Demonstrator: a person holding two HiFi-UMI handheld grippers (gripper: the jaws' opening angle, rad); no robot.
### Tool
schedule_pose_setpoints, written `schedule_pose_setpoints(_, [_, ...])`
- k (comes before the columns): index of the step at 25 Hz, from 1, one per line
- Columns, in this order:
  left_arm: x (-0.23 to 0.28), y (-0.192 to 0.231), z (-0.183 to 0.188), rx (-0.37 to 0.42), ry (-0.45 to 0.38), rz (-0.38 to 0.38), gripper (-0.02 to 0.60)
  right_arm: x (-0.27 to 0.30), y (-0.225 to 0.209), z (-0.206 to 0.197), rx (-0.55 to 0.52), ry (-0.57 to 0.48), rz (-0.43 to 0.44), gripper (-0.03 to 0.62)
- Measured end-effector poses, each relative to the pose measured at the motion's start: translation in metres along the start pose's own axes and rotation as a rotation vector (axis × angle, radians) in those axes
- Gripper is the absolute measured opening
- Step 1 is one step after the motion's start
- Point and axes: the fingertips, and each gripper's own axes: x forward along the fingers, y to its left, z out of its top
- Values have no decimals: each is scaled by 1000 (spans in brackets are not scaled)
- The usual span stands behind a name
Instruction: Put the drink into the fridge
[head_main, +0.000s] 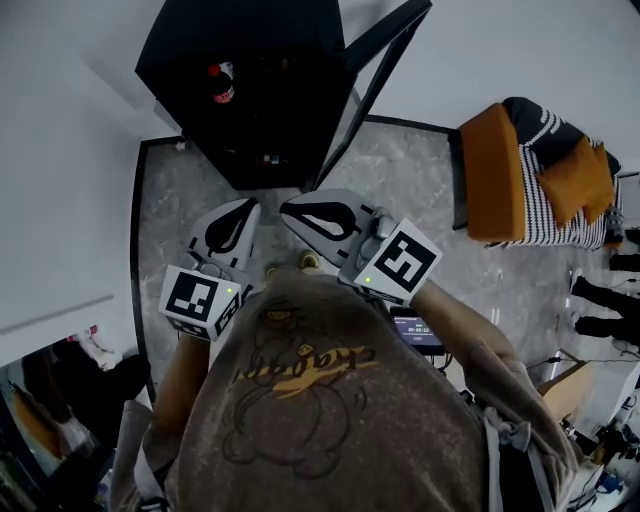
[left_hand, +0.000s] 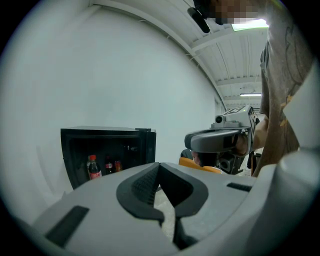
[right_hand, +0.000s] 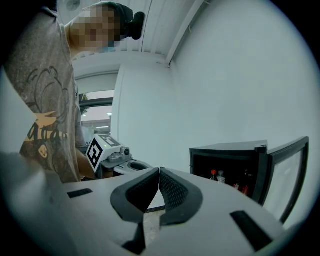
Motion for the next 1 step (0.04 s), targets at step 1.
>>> schedule_pose_setpoints(1, [0, 1, 0, 1, -2, 2, 6, 0, 0, 0, -3, 3, 4, 18])
